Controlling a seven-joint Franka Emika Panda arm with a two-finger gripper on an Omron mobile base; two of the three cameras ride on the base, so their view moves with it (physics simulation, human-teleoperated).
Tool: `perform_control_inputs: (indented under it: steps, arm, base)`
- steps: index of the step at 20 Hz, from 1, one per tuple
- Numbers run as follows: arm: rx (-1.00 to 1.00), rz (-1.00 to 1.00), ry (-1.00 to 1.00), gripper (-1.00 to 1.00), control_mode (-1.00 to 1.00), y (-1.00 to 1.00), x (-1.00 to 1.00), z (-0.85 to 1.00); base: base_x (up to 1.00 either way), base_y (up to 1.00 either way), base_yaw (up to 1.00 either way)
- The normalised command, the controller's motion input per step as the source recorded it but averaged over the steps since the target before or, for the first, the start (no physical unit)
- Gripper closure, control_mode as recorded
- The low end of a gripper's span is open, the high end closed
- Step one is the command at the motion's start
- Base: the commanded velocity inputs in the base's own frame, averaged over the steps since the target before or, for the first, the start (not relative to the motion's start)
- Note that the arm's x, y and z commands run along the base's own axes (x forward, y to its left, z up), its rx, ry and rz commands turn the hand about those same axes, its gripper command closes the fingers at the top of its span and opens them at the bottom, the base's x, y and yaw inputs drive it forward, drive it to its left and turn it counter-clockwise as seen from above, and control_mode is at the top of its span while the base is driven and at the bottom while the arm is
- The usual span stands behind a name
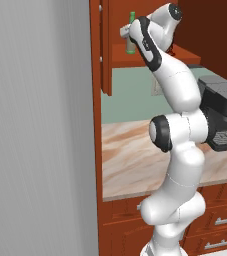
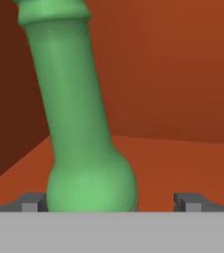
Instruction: Get the candle and the beer from the cabinet and move them to the dining counter.
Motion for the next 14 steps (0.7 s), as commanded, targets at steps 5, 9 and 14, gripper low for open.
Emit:
perform_control_inputs:
  steps: [5,9,14]
  arm:
    - [0.00,0.03,0.00,-1.00,-1.00,0.05,0.12,-0.04]
    - [-0.01,0.03,0.00,1.00,-1.00,0.09,0.09,-0.03]
    - [-0.01,0.00,-0.01,1.00,-1.00,0.05,0.01,0.00]
  base:
    - [0.00,0.00,0.00]
    - [0.00,0.00,0.00]
    - [0.00,0.00,0.00]
